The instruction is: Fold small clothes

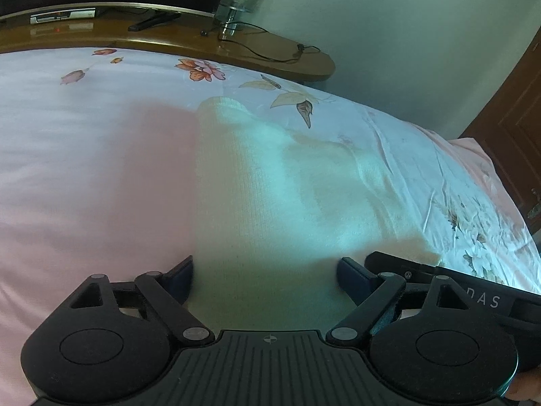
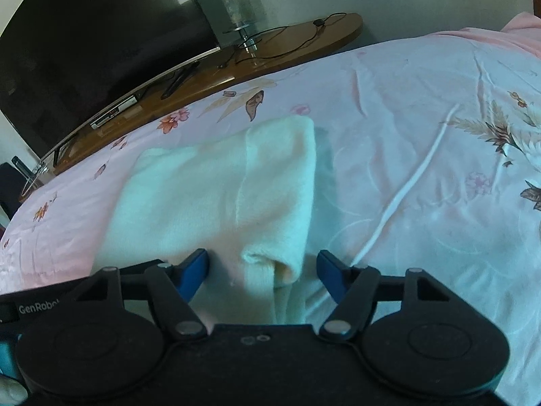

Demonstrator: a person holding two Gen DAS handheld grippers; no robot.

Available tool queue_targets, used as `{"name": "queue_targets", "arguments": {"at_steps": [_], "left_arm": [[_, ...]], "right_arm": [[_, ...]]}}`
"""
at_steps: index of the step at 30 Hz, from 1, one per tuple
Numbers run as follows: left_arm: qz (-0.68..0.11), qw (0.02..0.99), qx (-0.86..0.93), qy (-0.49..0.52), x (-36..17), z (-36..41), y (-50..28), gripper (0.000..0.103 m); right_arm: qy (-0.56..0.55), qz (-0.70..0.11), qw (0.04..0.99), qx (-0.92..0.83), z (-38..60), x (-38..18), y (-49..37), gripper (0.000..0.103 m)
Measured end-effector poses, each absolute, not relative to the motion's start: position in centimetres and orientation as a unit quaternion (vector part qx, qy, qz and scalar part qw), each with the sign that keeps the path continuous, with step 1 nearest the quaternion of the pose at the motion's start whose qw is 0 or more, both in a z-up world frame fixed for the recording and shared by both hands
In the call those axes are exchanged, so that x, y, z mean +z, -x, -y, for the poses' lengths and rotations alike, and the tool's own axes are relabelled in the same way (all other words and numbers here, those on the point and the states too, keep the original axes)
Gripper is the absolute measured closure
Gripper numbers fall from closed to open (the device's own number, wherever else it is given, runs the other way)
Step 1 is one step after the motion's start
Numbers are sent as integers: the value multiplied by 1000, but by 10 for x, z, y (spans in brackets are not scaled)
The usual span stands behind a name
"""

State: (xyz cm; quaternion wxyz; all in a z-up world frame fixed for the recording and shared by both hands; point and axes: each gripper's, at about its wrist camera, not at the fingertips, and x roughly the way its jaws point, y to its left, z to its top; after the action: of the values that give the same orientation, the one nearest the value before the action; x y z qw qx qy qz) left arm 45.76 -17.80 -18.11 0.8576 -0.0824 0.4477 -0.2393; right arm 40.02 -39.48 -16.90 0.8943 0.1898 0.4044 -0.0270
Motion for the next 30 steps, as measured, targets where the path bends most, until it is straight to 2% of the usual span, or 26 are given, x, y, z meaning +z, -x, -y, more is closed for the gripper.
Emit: {"name": "queue_targets", "arguments": {"at_steps": [6,10,14,18,23,26,28,30], "left_arm": [[-448,857,-241,81,-182,179,-459,15],[-444,859,-240,79,-182,180,-458,15],[-441,860,-242,80,-183,179,-457,16],[-439,863,-237,87,-183,178,-457,17],[-437,864,-238,81,-182,178,-455,22],[-439,862,-238,84,-181,177,-456,28],[-438,862,-238,87,-180,176,-456,33],[-437,863,-238,88,-179,175,-455,39]], "right_arm": [[-192,-403,894,-27,394,-171,-400,33],[-188,-402,896,-12,390,-168,-399,51],[-179,-403,897,-12,388,-166,-401,51],[-205,-402,892,-12,393,-171,-405,44],[-203,-391,898,-15,389,-174,-407,49],[-194,-386,902,-15,385,-172,-405,56],[-192,-381,904,-15,382,-169,-405,67],[-184,-376,908,-19,378,-166,-404,71]]}}
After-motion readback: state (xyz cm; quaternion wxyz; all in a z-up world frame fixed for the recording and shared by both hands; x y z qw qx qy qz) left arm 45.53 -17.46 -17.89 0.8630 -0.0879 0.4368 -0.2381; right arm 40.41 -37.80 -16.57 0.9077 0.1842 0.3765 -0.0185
